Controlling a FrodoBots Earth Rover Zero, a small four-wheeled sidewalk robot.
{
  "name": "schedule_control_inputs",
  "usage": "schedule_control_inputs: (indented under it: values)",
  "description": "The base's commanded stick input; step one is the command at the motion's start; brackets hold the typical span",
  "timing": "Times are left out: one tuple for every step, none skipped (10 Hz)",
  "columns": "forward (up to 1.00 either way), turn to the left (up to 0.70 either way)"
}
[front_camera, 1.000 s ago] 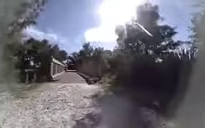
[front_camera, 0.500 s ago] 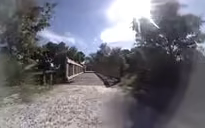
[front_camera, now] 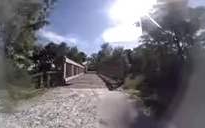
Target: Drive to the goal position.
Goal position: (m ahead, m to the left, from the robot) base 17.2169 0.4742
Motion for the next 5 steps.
schedule_control_inputs:
  values:
    - [0.85, 0.00]
    - [0.85, 0.00]
    - [0.85, 0.00]
    - [0.85, 0.00]
    - [0.85, 0.00]
